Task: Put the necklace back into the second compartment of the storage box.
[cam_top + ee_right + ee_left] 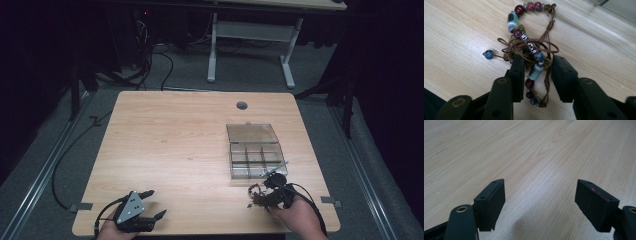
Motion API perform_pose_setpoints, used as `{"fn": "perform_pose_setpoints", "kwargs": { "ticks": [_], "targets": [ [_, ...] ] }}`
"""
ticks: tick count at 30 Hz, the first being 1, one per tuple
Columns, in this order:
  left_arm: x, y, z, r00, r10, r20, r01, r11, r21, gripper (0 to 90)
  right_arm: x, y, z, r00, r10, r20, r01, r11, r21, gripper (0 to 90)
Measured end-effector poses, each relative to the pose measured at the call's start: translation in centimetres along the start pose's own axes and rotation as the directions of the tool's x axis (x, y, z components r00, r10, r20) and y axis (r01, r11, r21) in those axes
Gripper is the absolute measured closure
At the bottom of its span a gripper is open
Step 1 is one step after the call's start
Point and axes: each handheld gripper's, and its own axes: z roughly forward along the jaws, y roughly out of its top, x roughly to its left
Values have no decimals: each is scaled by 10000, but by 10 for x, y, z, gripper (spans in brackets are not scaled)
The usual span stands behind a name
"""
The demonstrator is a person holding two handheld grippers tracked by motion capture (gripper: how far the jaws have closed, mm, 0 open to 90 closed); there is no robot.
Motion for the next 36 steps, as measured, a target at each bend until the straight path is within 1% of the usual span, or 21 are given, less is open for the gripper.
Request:
{"fn": "perform_pose_setpoints", "kwargs": {
  "ticks": [3, 7, 8, 13, 16, 21, 23, 26, 29, 31, 32, 34, 36],
  "targets": [
    [0, 0, 0, 10000, 1, 0, -1, 10000, 4, 247, 0, 0, 0, 9999, -150, 84, 150, 9998, 92, 707],
    [0, 0, 0, 10000, 0, -1, 0, 10000, 6, 247, 0, 0, -1, 9996, -251, 101, 250, 9997, 37, 778],
    [0, 0, 0, 10000, 5, -3, -5, 10000, 9, 247, 1, 0, -2, 9990, -368, 257, 368, 9993, -17, 814],
    [0, 0, 0, 10000, 8, -2, -8, 10000, 12, 247, 2, 0, -4, 9979, -542, 359, 540, 9985, 62, 817],
    [0, 0, 0, 10000, 9, 5, -9, 10000, 13, 247, 2, 1, -7, 9978, -571, 341, 572, 9984, -1, 818],
    [0, 0, 0, 10000, 18, -1, -18, 10000, 11, 247, 0, 3, -14, 9985, -482, 248, 487, 9987, -167, 819],
    [0, 0, 0, 10000, 19, -9, -19, 10000, -5, 247, 0, 3, -17, 9982, -543, 236, 548, 9983, -193, 819],
    [0, 0, 0, 10000, 20, -7, -20, 10000, -2, 247, 0, 4, -22, 9988, -456, 157, 458, 9989, -135, 820],
    [0, 0, 0, 10000, 23, 10, -23, 10000, 20, 247, -1, 5, -26, 9981, -581, 204, 584, 9982, -137, 821],
    [0, 0, 0, 10000, 23, 11, -23, 10000, 21, 247, -2, 5, -28, 9982, -581, 174, 585, 9981, -196, 821],
    [0, 0, 0, 10000, 19, 1, -19, 10000, -4, 247, -2, 5, -30, 9987, -483, 190, 487, 9987, -172, 821],
    [0, 0, 0, 10000, 24, 2, -24, 10000, -5, 247, -3, 6, -33, 9983, -565, 167, 569, 9980, -257, 821],
    [0, 0, 0, 10000, 25, 5, -25, 10000, -3, 247, -4, 6, -36, 9986, -518, 111, 521, 9983, -259, 820]
  ]
}}
